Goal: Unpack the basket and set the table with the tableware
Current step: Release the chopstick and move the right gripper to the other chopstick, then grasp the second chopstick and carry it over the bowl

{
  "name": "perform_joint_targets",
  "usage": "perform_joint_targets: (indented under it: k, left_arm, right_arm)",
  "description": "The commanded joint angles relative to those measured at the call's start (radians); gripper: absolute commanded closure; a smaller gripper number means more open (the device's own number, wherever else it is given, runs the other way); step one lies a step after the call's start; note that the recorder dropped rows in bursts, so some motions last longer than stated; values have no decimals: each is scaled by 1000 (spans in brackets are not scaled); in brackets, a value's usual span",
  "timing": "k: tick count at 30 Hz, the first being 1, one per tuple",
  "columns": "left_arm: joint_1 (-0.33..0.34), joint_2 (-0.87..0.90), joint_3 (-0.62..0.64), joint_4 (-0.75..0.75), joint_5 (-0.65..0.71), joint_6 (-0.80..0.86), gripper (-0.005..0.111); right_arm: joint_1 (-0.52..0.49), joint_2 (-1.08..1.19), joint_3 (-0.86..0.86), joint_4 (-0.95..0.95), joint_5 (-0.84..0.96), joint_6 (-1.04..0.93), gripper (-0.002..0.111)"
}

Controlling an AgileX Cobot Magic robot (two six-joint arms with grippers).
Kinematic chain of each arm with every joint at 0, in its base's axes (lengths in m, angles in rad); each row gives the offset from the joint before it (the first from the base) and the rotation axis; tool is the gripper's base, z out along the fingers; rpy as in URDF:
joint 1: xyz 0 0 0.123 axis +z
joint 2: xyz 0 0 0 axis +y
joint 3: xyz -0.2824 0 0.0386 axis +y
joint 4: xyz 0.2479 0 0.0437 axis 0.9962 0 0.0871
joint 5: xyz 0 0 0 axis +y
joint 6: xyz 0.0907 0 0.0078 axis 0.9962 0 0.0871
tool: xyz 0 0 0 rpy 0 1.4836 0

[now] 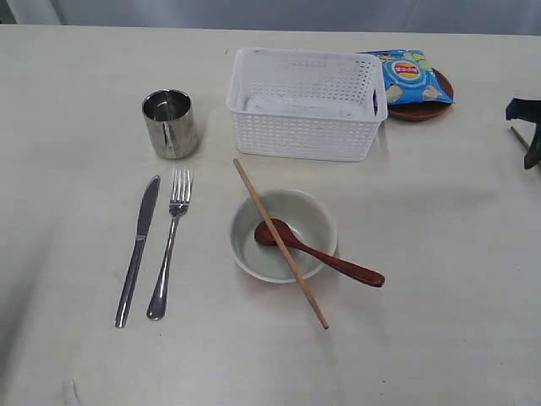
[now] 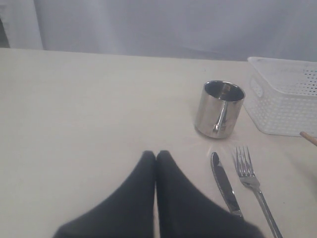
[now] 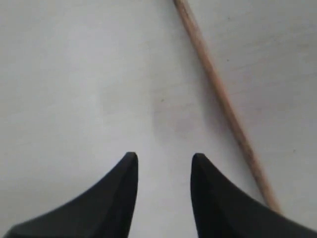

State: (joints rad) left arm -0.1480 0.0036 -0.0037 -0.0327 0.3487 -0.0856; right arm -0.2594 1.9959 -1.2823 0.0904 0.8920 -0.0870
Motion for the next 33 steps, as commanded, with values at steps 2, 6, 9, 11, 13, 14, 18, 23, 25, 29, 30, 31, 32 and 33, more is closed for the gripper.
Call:
perform_joint_targets:
  k: [2,6,9,11,13,14,18,23,25,29,30,31,32,33]
  left_arm:
    - [-5,-4,4,1,-2,3,107]
    - [-5,-4,4,1,-2,3,107]
    - [-5,-4,4,1,-2,3,107]
    - [-5,-4,4,1,-2,3,107]
    - [-5,-4,4,1,-2,3,107]
    - [-5,-4,4,1,-2,3,107]
    - [-5,-4,4,1,-2,3,107]
    - [-5,-4,4,1,-2,3,107]
    - [-5,-4,4,1,-2,3,107]
    - [-5,-4,4,1,-2,3,107]
    - [-5,-4,4,1,-2,3,107]
    - [-5,-4,4,1,-2,3,107]
    - [-5,-4,4,1,-2,3,107]
    - [-5,-4,4,1,-2,3,107]
  right_arm:
    - [-20,21,-8,-47,-81,-138,67]
    - [-30,19,-8,-85,-110,-148,67]
    - [-50,21,-8,-114,-117,-140,67]
    - [-68,21,-8,-114,-128,-133,67]
    - [-90,21,-8,-110,-134,-133,67]
    - [-102,23,-8,-90,-134,-139,67]
    - [-146,49,-8,106,-112,-307,67]
    - [-146,107,-8,151,-102,-430,67]
    - [-146,123,-8,142,-128,-432,67]
    - [-146,151,-8,140,-122,-434,93]
    - [-146,152,-8,132,-117,-438,103]
    - [-146,152,-8,130,-113,-436,108]
    - [-146,152,-8,130,-108,-436,109]
    - [-146,151,-8,130,-103,-428,109]
